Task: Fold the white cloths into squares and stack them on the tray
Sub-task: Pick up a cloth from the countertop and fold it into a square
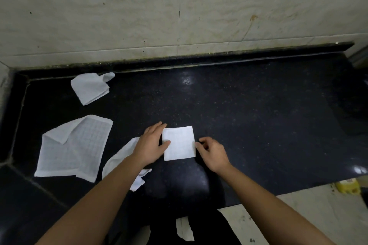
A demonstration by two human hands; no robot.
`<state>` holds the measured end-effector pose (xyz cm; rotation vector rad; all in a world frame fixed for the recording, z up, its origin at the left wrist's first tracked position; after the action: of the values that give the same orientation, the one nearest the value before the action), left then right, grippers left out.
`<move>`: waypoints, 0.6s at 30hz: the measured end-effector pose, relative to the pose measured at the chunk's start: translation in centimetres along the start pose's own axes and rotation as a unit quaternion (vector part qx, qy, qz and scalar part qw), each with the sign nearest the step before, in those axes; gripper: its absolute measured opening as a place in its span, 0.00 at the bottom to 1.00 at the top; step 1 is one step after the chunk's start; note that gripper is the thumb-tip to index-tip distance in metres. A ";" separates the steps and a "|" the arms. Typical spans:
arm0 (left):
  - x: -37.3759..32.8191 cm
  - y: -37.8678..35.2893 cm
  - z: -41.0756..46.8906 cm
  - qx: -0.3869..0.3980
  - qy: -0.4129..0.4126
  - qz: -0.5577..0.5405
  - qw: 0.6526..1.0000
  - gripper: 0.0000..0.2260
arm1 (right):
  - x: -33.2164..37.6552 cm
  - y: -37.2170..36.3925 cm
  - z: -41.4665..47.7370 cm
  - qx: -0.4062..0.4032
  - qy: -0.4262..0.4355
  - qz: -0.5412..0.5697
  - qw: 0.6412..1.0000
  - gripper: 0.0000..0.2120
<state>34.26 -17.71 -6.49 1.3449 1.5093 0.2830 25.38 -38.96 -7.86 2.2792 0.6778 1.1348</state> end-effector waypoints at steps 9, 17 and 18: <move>-0.2 -1.4 -1.3 0.000 0.065 0.023 0.998 0.26 | -0.5 -1.6 -0.1 0.047 -0.107 0.071 0.991 0.07; -0.4 -1.3 -3.8 -0.008 0.106 0.037 0.994 0.29 | 2.8 1.2 -0.8 0.072 0.003 0.038 0.997 0.03; -1.1 -0.7 -3.7 -0.018 0.090 0.047 0.995 0.30 | 3.6 1.7 -1.1 0.079 0.027 0.017 0.996 0.02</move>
<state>30.73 -17.29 -4.83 1.3936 1.5833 0.4988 26.74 -37.76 -4.21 2.4074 0.7788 1.2013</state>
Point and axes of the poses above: each hand's wrist, its own z-axis towards the middle knuckle, its own y-axis out of the back of the hand, x = y × z, the point moved 7 cm from there along z, towards the middle knuckle, and after that the axes turned 4 degrees about x, right-handed, at the moved point
